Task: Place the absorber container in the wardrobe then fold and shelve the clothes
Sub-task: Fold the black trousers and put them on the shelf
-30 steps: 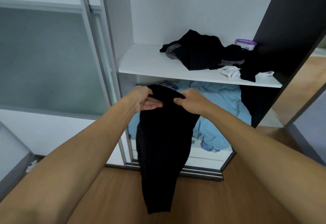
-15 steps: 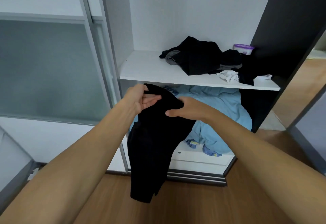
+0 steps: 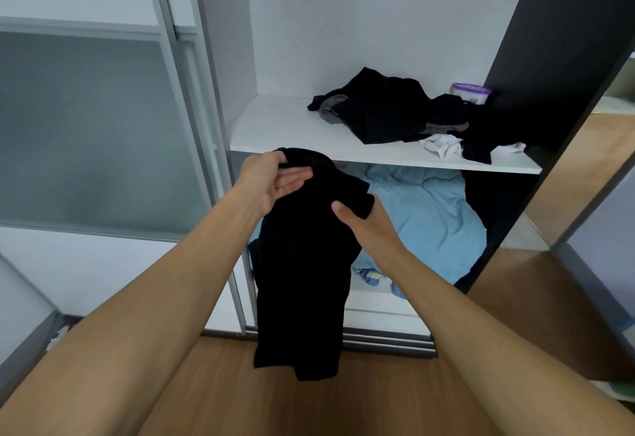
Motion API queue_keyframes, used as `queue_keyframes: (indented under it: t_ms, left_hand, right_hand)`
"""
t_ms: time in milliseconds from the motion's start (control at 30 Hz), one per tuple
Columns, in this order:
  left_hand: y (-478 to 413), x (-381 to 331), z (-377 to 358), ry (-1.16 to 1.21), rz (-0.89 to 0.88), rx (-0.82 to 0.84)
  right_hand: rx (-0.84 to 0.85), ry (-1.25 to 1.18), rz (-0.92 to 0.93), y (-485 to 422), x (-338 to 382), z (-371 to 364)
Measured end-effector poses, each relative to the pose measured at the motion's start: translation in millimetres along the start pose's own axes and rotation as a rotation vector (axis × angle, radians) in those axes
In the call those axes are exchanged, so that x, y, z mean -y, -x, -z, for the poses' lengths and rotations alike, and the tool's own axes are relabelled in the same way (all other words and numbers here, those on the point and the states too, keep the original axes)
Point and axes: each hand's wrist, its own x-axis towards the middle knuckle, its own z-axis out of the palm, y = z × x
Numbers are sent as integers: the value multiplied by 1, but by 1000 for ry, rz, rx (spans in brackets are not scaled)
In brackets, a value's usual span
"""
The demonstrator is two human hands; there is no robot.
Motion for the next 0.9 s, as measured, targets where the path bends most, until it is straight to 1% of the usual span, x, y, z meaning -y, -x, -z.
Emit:
queue_keyframes:
  t_ms: [200, 300, 433, 633, 733, 800, 833, 900]
  left_hand:
    - [5, -6, -5, -331, -143, 19]
    - [9, -11, -1, -464, -172, 10]
    - [12, -10, -4, -448, -154, -33]
    - [18, 1, -10, -471, -161, -106]
    - [19, 3, -6, -450, -142, -69]
    - [16, 2, 3, -501, -132, -40]
    - [13, 3, 10, -568, -175, -67]
    - [6, 8, 27, -664, -339, -146]
  right_hand:
    - [-8, -131, -15, -5, 3, -3]
    - [5, -203, -26, -8, 11, 8]
    - [24, -127, 8, -10, 24, 8]
    - [-57, -24, 49, -13, 33, -3]
    - [-41, 56, 26, -18, 42, 1]
    - [6, 23, -17, -20, 48, 7]
    - [33, -18, -37, -20, 51, 10]
    - [92, -113, -46, -18, 56, 17]
